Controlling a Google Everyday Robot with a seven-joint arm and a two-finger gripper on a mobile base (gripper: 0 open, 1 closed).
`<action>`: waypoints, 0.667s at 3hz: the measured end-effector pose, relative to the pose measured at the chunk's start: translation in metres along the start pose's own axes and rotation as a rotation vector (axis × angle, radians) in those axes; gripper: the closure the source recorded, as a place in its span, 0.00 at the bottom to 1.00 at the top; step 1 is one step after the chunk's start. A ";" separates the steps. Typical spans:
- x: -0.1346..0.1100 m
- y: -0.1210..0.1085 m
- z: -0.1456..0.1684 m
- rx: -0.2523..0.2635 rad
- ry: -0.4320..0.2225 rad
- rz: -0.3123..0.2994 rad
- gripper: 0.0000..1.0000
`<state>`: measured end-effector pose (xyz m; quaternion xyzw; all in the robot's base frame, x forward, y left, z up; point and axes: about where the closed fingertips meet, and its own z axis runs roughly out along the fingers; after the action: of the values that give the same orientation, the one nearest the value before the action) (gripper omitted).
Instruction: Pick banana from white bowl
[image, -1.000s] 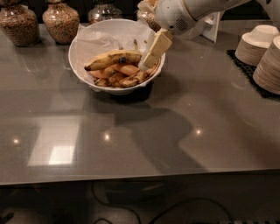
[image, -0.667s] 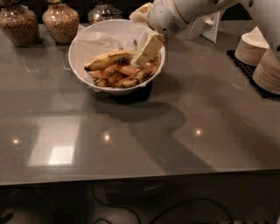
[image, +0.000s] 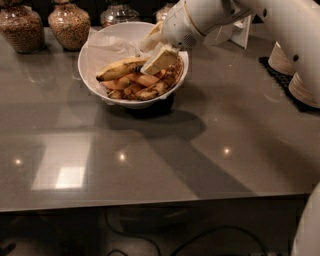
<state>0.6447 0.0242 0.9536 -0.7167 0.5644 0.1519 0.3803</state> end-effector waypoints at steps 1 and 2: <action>0.003 -0.001 0.010 -0.017 -0.001 -0.002 0.37; 0.003 -0.008 0.017 -0.012 -0.008 -0.010 0.37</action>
Offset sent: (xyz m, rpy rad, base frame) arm 0.0264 0.0127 -0.0083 0.0135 -0.0200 0.0131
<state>0.6570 0.0347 0.9434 -0.7211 0.5584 0.1564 0.3791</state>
